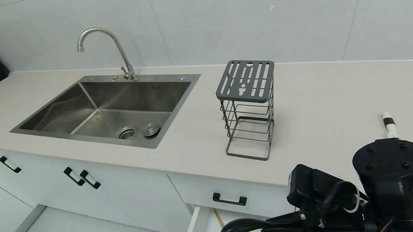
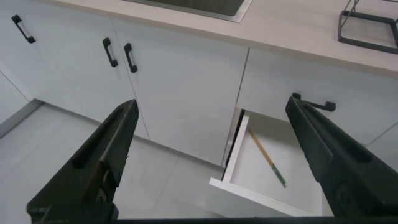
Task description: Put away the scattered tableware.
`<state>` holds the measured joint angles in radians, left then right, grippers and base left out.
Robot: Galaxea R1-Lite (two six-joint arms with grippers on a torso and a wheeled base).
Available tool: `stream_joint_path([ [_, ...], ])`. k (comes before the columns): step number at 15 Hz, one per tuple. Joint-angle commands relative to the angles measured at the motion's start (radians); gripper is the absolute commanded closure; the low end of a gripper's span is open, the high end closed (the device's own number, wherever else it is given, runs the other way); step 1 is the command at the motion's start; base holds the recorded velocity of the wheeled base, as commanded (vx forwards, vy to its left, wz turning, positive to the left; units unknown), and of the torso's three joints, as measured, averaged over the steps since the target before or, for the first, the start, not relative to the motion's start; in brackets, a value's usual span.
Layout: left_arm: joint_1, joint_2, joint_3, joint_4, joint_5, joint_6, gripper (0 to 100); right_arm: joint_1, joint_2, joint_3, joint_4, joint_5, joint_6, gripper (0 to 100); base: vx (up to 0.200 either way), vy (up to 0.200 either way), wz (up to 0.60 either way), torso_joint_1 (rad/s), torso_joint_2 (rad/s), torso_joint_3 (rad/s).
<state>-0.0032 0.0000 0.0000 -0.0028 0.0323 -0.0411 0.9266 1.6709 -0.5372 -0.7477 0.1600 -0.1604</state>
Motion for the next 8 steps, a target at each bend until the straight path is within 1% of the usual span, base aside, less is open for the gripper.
stream_joint_path([
  [1, 0.0, 0.0, 0.0, 0.0, 0.001, 0.0, 0, 0.014, 0.0, -0.027, 0.001, -0.002, 0.01, 100, 0.0, 0.0, 0.0, 0.0, 0.0, 0.0],
  [3, 0.0, 0.0, 0.0, 0.0, 0.001, 0.0, 0, 0.043, 0.003, -0.056, 0.001, -0.005, 0.088, 100, 0.0, 0.0, 0.0, 0.0, 0.0, 0.0],
  [6, 0.0, 0.0, 0.0, 0.0, 0.001, 0.0, 0, 0.063, 0.001, -0.061, 0.001, -0.036, 0.101, 100, 0.0, 0.0, 0.0, 0.0, 0.0, 0.0],
  [8, 0.0, 0.0, 0.0, 0.0, 0.0, 0.0, 0, 0.063, 0.001, -0.076, 0.001, -0.037, 0.102, 100, 0.0, 0.0, 0.0, 0.0, 0.0, 0.0],
])
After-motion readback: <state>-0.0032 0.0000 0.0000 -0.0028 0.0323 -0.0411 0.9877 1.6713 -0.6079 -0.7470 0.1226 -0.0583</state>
